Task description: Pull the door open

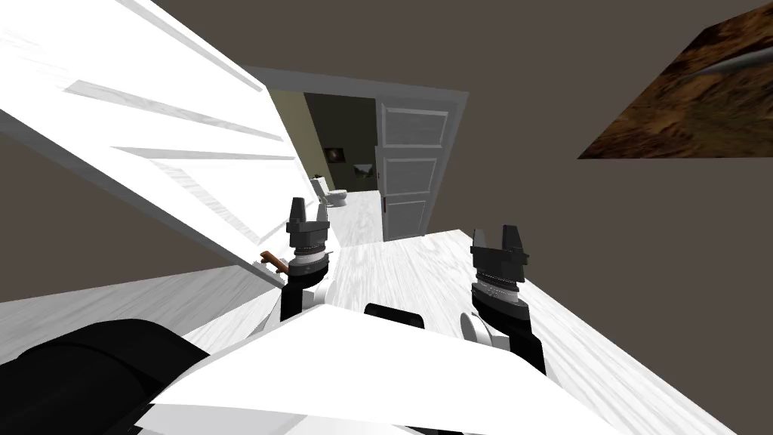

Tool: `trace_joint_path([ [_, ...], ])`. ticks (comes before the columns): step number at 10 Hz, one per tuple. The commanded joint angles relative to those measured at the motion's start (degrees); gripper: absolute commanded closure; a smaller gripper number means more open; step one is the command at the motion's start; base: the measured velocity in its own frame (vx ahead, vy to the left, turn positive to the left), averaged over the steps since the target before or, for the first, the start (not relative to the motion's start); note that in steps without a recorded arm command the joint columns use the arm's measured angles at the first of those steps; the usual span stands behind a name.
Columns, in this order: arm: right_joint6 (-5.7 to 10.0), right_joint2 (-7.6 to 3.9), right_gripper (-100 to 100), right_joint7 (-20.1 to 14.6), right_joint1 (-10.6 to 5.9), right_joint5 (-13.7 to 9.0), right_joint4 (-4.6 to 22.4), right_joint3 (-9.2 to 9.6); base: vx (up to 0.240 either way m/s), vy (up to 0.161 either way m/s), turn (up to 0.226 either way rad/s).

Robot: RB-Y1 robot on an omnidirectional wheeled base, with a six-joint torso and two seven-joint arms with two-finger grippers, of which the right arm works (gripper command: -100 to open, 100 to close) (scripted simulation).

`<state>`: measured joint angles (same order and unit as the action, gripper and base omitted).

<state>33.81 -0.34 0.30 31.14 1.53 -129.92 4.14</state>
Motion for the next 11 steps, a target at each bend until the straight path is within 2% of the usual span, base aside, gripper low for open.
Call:
trace_joint_path([
  [1,0.40,-0.67,-100,-1.8,-0.42,-1.2,1.9,-0.09,0.078,0.025,0.205],
  [7,1.69,-2.28,-100,-7.7,-1.76,-4.9,7.9,-0.39,0.125,0.025,0.145],
  [8,2.05,-2.61,-100,-9.3,-2.13,-6.0,9.6,-0.47,0.140,0.002,0.181],
  [11,2.60,-3.11,-100,-11.9,-2.71,-7.6,12.2,-0.60,0.103,0.011,0.129],
])
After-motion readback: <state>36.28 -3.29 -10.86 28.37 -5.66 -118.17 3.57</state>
